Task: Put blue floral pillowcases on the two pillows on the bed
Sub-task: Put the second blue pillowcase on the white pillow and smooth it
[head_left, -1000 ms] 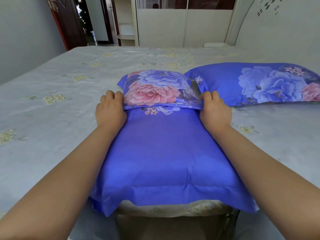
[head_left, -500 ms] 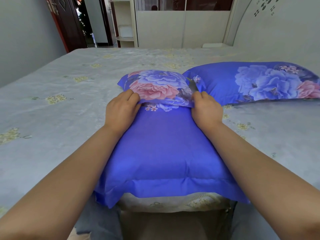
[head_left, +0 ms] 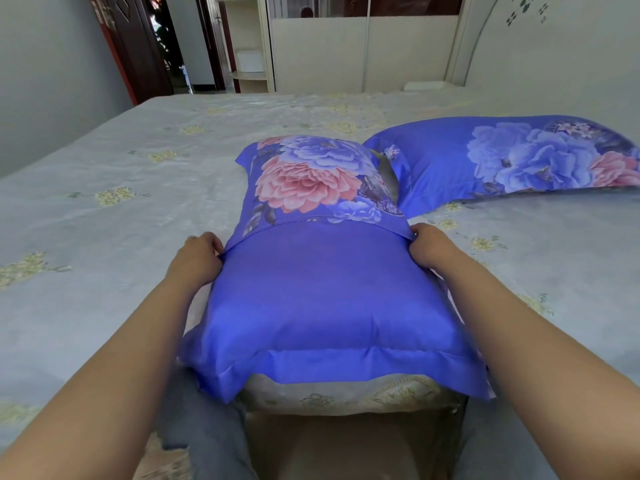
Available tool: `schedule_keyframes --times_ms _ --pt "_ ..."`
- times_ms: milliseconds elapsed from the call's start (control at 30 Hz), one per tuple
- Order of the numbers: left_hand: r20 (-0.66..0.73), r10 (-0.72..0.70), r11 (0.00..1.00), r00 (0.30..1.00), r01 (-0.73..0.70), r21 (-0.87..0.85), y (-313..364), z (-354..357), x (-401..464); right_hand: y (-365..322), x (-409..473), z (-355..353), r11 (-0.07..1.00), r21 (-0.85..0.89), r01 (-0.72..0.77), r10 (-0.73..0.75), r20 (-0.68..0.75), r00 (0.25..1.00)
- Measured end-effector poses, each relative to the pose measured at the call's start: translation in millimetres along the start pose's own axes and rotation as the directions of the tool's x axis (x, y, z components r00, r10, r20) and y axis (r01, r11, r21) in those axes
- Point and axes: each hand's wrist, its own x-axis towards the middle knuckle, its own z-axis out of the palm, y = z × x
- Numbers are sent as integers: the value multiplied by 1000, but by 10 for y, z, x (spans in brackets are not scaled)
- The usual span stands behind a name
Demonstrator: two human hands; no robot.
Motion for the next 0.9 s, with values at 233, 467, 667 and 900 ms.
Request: schedule_keyframes --times_ms 233,467,667,900 --pt "-186 631 755 753 -652 -76 1113 -9 -341 -1046 -426 15 783 68 618 -598 -190 779" --pt "165 11 995 986 6 -102 598 412 -153 -386 -267 453 994 -19 109 -106 133 985" --pt "277 -255 855 926 350 -382 351 217 -228 -84 -275 468 989 110 -96 90 60 994" --pt "594 20 419 804 533 -735 331 -4 -398 -93 -299 502 913 407 23 2 -61 998"
